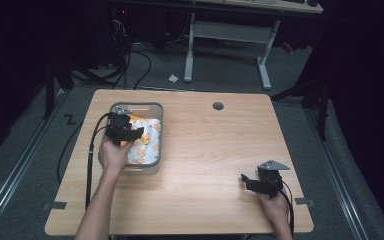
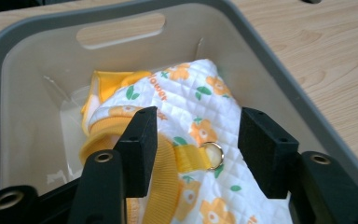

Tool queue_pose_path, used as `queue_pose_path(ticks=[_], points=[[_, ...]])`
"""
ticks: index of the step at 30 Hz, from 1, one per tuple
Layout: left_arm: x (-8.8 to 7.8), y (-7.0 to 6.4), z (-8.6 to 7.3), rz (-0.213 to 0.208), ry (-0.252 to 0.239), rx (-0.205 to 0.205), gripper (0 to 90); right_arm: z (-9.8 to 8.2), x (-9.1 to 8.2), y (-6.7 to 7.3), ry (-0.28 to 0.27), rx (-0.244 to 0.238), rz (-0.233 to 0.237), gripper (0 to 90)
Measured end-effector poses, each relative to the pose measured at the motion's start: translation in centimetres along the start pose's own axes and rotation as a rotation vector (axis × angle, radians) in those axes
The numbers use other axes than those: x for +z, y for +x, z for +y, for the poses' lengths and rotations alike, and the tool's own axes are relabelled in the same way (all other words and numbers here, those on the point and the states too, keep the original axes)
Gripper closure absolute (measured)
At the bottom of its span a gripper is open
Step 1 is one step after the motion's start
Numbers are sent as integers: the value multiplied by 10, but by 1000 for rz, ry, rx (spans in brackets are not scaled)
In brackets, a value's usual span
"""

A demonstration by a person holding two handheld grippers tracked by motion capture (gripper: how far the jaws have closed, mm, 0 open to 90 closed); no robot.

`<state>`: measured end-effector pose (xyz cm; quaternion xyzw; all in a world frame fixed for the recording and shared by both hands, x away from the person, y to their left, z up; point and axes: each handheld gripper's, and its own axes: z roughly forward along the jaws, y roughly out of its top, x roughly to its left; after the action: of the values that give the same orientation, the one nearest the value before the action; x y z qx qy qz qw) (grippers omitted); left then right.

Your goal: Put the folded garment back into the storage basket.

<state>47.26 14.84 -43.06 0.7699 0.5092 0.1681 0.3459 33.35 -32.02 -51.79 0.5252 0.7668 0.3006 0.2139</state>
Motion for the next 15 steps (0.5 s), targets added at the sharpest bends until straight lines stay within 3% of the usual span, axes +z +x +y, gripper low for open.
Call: queue_pose_path(ticks=[8,15], points=[[-17,-5,-3,-56,-89,-44,457,0,0,0,0,0,0,247],[-29,-14,-4,-76,-129,-24,440,0,0,0,0,0,0,247]])
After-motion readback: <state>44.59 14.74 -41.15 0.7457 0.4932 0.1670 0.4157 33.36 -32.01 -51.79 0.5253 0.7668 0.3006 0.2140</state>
